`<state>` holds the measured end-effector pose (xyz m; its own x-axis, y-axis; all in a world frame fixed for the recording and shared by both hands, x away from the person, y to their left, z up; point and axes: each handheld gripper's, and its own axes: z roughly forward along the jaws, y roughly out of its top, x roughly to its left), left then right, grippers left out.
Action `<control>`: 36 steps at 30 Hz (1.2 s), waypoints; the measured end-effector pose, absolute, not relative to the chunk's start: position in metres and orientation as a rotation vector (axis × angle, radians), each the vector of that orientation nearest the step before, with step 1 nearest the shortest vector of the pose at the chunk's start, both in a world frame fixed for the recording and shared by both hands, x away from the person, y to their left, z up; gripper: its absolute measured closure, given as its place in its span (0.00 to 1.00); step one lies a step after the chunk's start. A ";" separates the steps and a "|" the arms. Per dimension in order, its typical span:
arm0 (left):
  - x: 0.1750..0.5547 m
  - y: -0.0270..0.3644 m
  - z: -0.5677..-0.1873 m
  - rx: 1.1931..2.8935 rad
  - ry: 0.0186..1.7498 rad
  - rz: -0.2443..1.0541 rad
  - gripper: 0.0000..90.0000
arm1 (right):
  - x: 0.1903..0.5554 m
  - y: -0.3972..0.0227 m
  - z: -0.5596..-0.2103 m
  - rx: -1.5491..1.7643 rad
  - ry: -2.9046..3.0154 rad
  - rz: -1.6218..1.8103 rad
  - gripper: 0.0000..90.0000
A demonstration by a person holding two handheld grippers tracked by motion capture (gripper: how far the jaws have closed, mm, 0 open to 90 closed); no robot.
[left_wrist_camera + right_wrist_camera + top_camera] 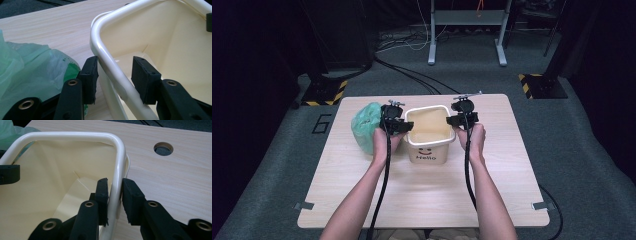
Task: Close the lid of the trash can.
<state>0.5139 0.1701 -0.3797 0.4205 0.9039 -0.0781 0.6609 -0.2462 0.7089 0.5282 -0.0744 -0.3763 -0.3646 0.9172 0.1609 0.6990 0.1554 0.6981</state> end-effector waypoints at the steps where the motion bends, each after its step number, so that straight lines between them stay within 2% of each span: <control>1: 0.515 0.169 -0.380 1.999 1.322 0.468 0.63 | 0.528 -0.075 -0.376 1.558 2.135 1.028 0.83; 20: 0.538 0.169 -0.374 2.013 1.350 0.464 0.71 | 0.530 -0.074 -0.379 1.612 2.125 1.033 0.79; 27: 0.547 0.172 -0.375 2.023 1.344 0.445 0.78 | 0.531 -0.070 -0.382 1.624 2.138 1.021 0.76; 36: 0.547 0.177 -0.381 2.045 1.341 0.409 0.79 | 0.533 -0.070 -0.383 1.599 2.151 1.014 0.77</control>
